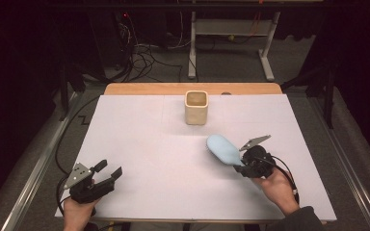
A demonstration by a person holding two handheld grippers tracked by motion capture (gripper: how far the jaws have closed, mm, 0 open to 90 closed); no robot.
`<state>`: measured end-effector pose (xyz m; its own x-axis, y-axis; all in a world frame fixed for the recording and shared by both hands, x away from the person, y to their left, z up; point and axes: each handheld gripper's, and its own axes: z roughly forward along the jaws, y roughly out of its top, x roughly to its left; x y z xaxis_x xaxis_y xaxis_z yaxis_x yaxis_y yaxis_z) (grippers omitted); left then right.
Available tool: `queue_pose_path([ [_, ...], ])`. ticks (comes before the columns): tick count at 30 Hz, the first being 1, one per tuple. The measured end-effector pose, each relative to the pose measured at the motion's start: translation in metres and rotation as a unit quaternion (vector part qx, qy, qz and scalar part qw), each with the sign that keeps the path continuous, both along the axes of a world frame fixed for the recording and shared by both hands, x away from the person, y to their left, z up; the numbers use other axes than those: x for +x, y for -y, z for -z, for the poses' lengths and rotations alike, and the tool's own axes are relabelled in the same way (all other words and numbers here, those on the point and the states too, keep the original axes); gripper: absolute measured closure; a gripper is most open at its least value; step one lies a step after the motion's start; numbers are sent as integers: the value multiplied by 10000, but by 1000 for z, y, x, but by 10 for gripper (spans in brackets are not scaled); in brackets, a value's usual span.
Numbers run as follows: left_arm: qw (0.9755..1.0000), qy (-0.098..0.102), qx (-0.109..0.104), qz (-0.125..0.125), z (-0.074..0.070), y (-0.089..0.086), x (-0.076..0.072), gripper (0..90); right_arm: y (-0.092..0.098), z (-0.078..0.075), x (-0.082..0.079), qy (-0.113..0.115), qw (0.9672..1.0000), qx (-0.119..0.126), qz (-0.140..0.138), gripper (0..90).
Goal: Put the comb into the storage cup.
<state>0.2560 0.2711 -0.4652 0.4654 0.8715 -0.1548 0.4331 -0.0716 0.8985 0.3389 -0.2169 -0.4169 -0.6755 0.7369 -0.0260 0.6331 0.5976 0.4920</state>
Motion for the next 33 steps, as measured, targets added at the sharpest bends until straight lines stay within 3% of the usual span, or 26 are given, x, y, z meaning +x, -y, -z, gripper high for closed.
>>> queue_pose_path([
  [12,10000,1,26,37,0,2,-1,329,17,-4,-19,173,9991,374,94,706],
  [21,10000,-8,-13,-42,-2,0,-2,318,20,-10,-43,435,9963,737,28,706],
  [33,9998,-10,5,186,-4,10,-1,291,17,-12,-53,664,9921,1064,-65,705],
])
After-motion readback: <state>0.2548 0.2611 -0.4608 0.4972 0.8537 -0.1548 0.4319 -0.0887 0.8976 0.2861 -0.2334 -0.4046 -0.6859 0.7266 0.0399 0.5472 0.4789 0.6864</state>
